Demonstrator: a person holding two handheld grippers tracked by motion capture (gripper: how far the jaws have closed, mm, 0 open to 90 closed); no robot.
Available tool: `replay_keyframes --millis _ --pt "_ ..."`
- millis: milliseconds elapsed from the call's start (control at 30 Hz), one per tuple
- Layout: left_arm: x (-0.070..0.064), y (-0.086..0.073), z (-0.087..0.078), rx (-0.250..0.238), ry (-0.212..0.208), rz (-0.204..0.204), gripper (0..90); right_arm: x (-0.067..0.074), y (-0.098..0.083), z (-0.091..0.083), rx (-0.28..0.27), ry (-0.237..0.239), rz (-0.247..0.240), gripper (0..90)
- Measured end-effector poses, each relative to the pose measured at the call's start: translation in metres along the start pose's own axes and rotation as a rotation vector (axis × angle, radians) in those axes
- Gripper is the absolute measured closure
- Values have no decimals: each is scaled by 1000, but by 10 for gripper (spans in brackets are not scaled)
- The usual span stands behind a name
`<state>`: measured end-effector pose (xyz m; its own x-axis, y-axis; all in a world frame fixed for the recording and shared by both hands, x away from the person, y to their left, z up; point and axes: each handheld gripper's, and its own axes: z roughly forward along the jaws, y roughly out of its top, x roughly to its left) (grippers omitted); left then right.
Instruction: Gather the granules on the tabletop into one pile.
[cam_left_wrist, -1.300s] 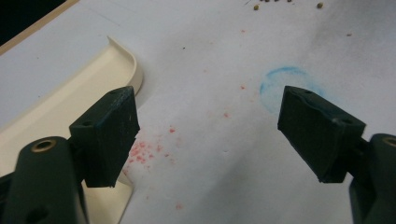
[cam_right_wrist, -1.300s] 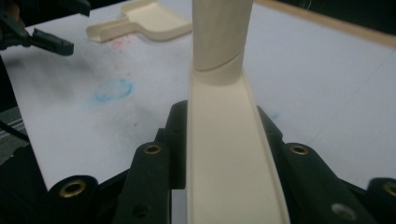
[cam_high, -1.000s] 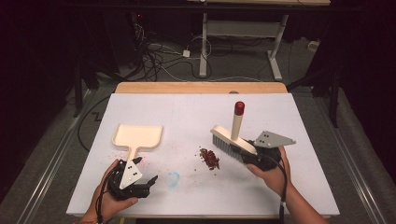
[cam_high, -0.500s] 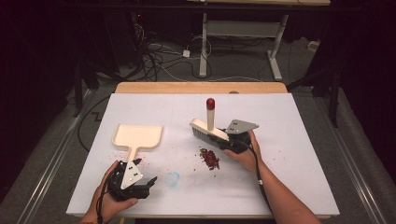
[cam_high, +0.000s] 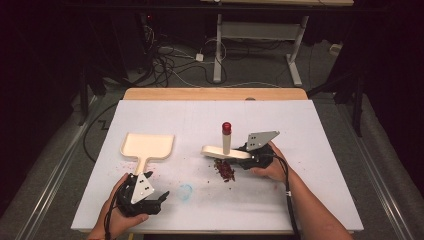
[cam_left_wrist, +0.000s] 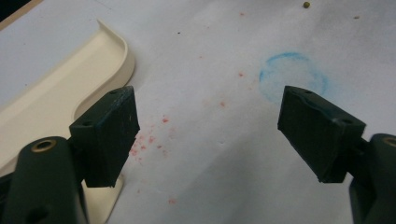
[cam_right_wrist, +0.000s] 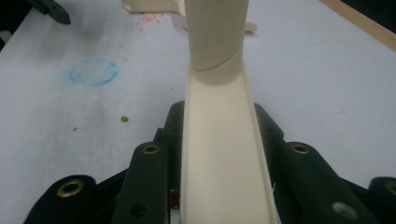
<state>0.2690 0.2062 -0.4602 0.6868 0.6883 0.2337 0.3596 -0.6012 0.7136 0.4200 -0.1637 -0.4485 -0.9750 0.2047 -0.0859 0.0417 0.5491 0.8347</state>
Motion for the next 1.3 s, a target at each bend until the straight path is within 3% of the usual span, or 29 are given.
replay_keyframes --millis 100,300,400,667,800,1000,1133,1300 --pt "-1 0 0 2 -2 5 197 1 0 -4 6 22 -21 672" --pt "-1 0 -1 -4 -3 2 197 1 -5 -15 -13 34 -12 675" --pt "-2 1 -1 0 -3 9 197 2 -8 -19 -18 18 -16 676" --pt "-1 2 0 -2 -3 13 197 7 -3 -33 -99 -112 28 677" --pt "-1 2 0 -3 0 15 197 24 10 -41 -137 -142 37 677" --pt "-2 2 -2 -6 3 16 197 70 21 -44 -186 -105 115 677" --pt "-1 2 -4 -13 6 14 197 92 22 -36 -149 -70 173 678" --pt "0 2 -6 -21 7 13 197 99 16 -17 -101 -44 222 677"
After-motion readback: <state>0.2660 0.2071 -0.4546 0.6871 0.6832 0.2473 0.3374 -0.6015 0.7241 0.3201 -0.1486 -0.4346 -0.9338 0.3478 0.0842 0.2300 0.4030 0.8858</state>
